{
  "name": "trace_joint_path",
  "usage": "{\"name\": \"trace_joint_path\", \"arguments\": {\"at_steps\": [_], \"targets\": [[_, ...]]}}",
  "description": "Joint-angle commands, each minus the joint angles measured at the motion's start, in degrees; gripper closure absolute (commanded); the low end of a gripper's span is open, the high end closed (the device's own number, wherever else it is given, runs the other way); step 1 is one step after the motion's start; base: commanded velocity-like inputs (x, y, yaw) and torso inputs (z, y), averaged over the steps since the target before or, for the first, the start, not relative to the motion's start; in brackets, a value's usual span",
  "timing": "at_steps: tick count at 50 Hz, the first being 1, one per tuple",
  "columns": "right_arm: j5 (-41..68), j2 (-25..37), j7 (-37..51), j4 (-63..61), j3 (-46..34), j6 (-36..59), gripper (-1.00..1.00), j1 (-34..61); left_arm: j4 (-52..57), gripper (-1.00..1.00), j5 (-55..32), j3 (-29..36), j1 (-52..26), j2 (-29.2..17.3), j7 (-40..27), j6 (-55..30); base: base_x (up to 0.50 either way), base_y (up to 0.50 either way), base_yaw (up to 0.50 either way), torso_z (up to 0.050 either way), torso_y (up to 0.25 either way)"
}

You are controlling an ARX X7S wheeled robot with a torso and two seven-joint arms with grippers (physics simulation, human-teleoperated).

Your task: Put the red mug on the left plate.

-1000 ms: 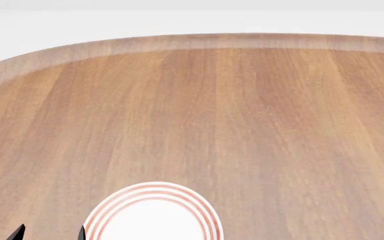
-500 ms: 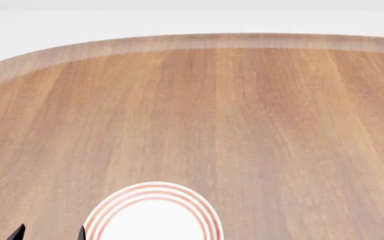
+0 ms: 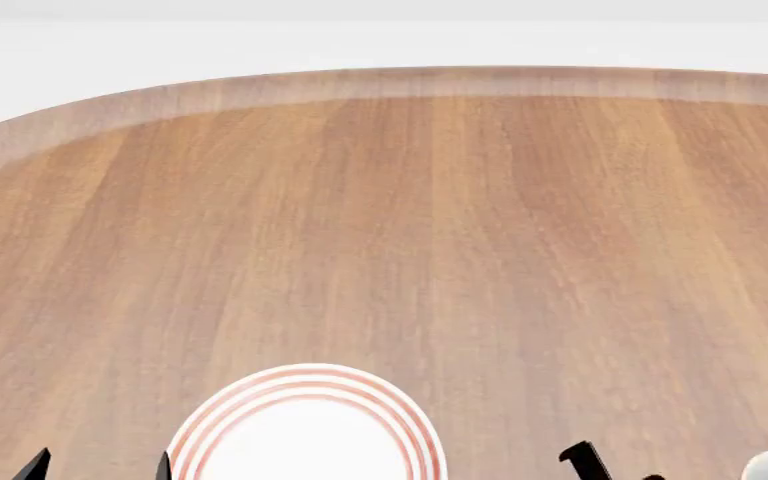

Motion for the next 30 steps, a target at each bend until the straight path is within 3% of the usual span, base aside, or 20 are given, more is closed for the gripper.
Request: {"name": "trace_joint_path", "arguments": {"at_steps": [1,12,30], "targets": [[1.34,1.96,0.8,-8.46,-2.0,3.12,1.0,0.82,-0.14,-1.0,-0.13,0.19,-0.09,-0.11,-0.13,0.18,0.0,0.0,0.0,0.0,0.0],[3.01,3.17,-1.53,-12.63,-4.01,4.67,1.0,2.44,-0.1,-1.0,-0.24,0.38,-0.12,-0.26,-0.3,0.19,0.0,0.0,0.0,0.0,0.0],[2.7,5.75,-22.08,-4.61,-11.42,4.34,1.0,3.47,-0.27,-1.0,-0.36,0.71,-0.2,-0.42,-0.54,0.23,0.0,0.0,0.0,0.0,0.001]]}}
